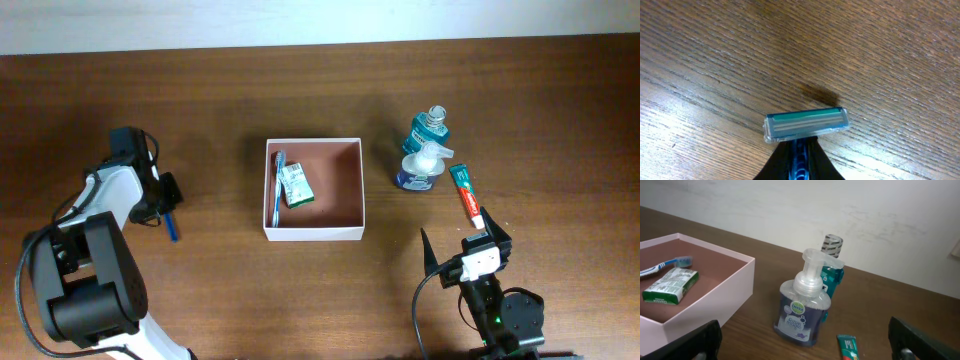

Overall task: Pack container
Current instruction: 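Close left gripper on the razor handle and lift it, then carry the razor with left gripper over the pink box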

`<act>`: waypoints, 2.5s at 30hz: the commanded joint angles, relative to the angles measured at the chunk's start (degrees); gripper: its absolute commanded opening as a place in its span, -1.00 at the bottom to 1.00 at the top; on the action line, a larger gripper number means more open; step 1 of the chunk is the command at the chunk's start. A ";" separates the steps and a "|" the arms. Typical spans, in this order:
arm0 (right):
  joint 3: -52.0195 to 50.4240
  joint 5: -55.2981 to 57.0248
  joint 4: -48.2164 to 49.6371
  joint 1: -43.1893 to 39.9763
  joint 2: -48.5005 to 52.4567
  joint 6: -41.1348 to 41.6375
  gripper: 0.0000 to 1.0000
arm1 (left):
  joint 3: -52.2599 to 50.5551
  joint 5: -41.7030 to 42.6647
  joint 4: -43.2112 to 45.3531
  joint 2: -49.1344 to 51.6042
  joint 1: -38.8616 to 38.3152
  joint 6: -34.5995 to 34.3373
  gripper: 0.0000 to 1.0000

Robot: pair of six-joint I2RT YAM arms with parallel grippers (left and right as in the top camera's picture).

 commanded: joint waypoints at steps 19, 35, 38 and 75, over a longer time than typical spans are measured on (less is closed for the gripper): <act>-0.26 -0.11 -0.24 -0.33 -0.55 0.04 0.97 | 13.79 16.15 -16.33 -2.16 0.17 -0.04 -0.99; -0.26 -0.11 -0.26 -0.33 -0.55 0.02 0.97 | 16.04 20.61 -17.22 -25.77 -15.56 -2.14 -0.99; -0.26 -0.13 -0.26 -0.33 -0.55 0.02 0.97 | 16.02 20.57 -17.03 -26.16 -20.15 -3.43 -0.99; -0.26 -0.13 -0.26 -0.33 -0.55 0.02 0.97 | 15.96 7.85 -15.58 -8.33 -36.94 -11.34 -1.00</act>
